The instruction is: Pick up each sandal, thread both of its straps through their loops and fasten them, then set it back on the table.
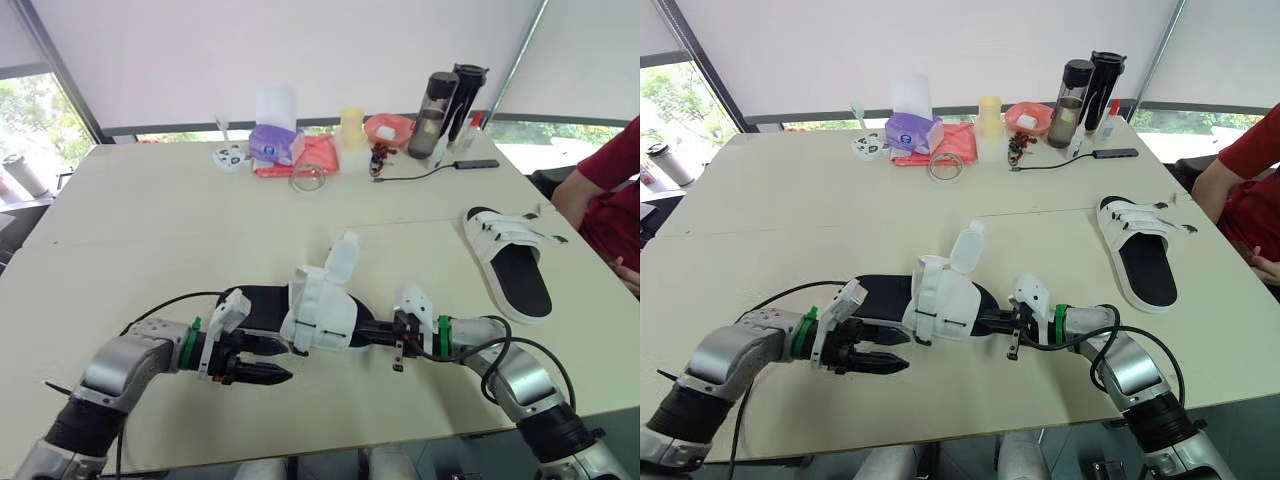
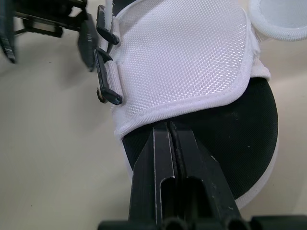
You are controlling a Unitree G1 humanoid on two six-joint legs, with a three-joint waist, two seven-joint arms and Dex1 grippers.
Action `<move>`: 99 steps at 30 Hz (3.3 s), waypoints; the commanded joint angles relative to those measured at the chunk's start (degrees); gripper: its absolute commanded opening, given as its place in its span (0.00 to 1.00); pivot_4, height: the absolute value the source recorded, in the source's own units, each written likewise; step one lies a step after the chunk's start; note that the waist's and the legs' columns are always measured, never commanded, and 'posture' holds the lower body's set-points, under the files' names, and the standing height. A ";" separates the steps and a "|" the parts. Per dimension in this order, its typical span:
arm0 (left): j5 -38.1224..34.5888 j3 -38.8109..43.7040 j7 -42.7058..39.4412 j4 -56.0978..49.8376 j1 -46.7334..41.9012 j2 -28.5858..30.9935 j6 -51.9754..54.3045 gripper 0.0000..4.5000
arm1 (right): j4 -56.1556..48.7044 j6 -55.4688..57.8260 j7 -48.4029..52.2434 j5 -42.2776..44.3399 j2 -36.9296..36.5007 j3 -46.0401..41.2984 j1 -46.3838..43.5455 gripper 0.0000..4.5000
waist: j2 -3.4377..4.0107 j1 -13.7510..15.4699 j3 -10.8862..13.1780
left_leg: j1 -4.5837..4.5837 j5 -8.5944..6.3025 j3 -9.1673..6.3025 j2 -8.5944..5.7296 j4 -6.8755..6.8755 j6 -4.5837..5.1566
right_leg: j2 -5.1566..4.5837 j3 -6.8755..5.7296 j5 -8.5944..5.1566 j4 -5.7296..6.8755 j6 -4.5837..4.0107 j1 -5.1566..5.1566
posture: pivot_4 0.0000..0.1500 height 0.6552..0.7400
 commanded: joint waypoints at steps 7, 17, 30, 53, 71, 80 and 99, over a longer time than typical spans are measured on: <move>1.72 -0.42 0.55 2.71 -2.03 -1.65 -3.79 0.73 | 4.41 1.90 -2.36 -4.09 -0.73 0.00 0.59 0.00 | 0.00 0.10 0.00 | -0.03 0.00 0.00 0.00 -0.02 0.00 | -0.01 0.00 0.00 -0.02 0.00 -0.01 | 1.00 1.00; 3.45 -3.95 0.66 3.62 -3.62 -5.44 -4.08 0.73 | 4.53 1.91 -2.54 -4.25 -0.30 0.02 0.31 0.00 | 0.01 0.21 0.00 | -0.08 0.00 0.00 -0.01 -0.02 0.00 | -0.02 -0.03 0.00 -0.05 0.00 -0.02 | 1.00 1.00; 2.95 -5.14 0.35 1.92 -1.87 -5.71 -2.59 0.02 | 4.62 1.77 -2.70 -4.55 -0.25 -0.08 0.45 0.00 | 0.03 0.22 -0.03 | -0.18 0.00 0.00 -0.01 -0.02 0.00 | -0.02 -0.06 0.00 -0.07 0.00 -0.10 | 1.00 1.00; -10.91 0.18 -6.92 -17.14 13.26 11.72 7.85 0.02 | 6.64 0.83 -2.45 -5.08 0.35 0.23 -0.50 0.00 | 0.10 -0.08 -0.01 | -0.63 0.00 0.00 0.02 -0.03 0.00 | -0.04 -0.06 0.01 -0.07 -0.01 -0.59 | 1.00 1.00; -31.17 11.19 6.35 -14.85 -4.80 1.17 18.12 0.02 | 7.63 0.17 -2.42 -5.40 0.23 0.23 -0.93 0.00 | -0.01 0.22 -0.03 | -0.70 0.01 -0.01 0.01 -0.04 0.01 | 0.02 -0.14 0.06 -0.02 -0.06 -0.74 | 1.00 1.00; -34.58 15.05 24.42 -1.19 -18.79 -9.32 23.13 0.02 | 8.16 -0.02 -2.78 -5.69 1.02 0.55 -1.31 0.00 | -0.06 0.17 -0.01 | -0.45 0.10 -0.03 -0.05 0.09 0.10 | 0.11 -0.26 0.11 0.14 0.02 -0.30 | 1.00 1.00; -21.49 12.33 18.84 14.63 -26.88 -13.26 17.84 0.99 | 8.10 -0.16 -3.14 -6.04 1.57 0.35 -1.11 0.00 | -0.10 0.17 -0.03 | -0.10 0.04 -0.02 -0.06 0.07 -0.02 | 0.10 -0.26 0.10 0.08 0.02 -0.06 | 1.00 1.00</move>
